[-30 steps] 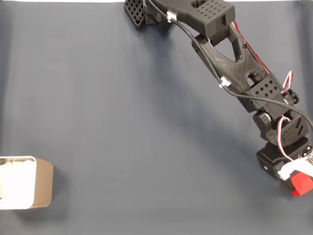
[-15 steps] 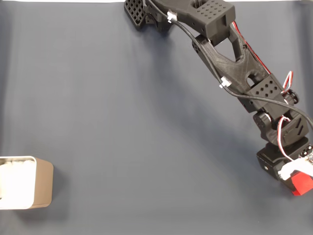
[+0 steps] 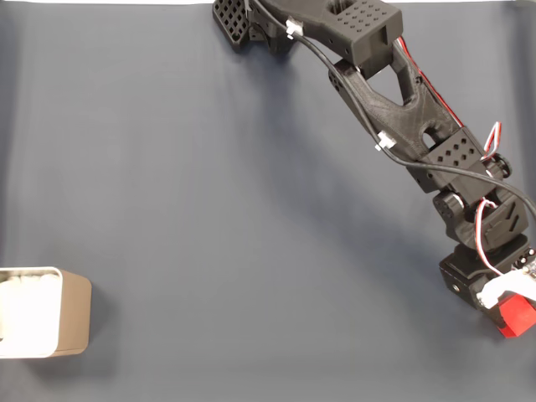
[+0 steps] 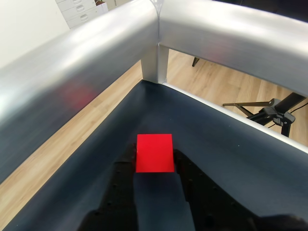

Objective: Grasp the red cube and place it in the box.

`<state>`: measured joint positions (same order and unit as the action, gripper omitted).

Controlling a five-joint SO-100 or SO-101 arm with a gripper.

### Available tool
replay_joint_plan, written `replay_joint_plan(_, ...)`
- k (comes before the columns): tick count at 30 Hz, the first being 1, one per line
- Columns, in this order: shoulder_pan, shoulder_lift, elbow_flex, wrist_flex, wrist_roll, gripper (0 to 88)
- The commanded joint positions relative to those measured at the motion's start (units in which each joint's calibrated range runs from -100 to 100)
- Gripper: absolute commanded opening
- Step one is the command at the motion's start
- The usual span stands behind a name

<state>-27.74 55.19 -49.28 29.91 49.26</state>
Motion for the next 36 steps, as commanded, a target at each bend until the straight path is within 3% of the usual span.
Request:
replay_joint_plan(1,0.69,-2.42,-0.08,-0.32,0.73,3.9)
replay_joint_plan(14,1.25,-5.71,2.47,1.15,0.98,3.2)
replay_joint_plan(36,4.80,-28.33,22.82,1.81,0.83,2.5)
